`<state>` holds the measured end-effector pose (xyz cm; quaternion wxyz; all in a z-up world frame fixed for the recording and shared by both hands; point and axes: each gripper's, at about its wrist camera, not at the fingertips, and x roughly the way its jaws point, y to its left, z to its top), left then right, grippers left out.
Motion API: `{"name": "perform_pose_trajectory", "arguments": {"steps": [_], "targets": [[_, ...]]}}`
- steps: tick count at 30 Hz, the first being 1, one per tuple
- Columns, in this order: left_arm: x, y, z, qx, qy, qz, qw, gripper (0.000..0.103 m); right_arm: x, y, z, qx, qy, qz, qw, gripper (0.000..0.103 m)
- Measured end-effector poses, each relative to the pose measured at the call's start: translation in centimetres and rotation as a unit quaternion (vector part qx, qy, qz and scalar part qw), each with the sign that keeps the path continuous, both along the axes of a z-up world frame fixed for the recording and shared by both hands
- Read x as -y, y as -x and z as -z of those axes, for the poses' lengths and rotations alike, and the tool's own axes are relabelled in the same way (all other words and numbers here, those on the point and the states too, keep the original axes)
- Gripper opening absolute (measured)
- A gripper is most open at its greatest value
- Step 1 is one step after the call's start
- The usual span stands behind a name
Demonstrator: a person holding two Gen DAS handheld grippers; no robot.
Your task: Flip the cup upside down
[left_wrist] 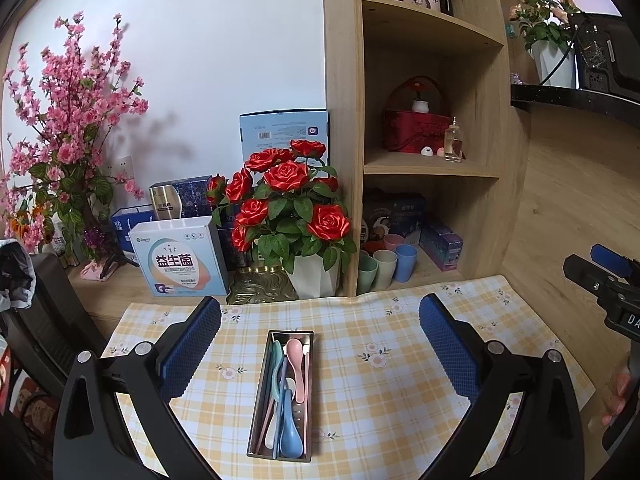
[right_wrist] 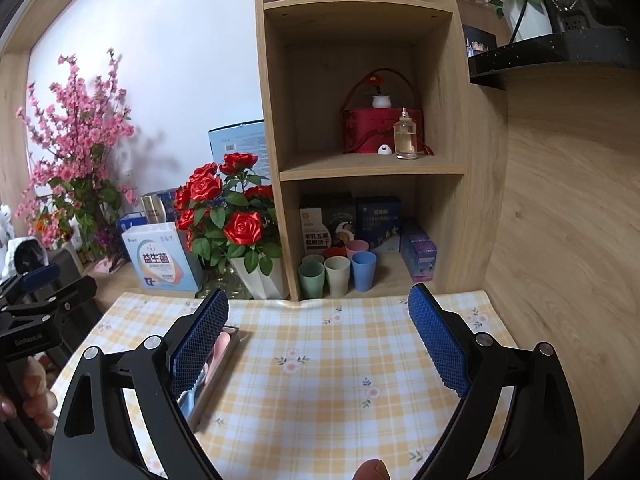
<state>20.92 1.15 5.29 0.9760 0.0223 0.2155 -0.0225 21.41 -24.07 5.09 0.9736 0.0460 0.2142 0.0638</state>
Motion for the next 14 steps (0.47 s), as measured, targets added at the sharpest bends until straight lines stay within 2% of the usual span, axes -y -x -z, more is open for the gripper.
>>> {"name": "perform_pose_trajectory", "arguments": {"steps": [14], "targets": [[0.33, 0.58, -0.03, 0.005, -0.008, -0.012, 0.9999, 0.097, -0.01, 0.13, 0.02, 0.001, -0.001, 0.001, 1.0, 0.089]]}}
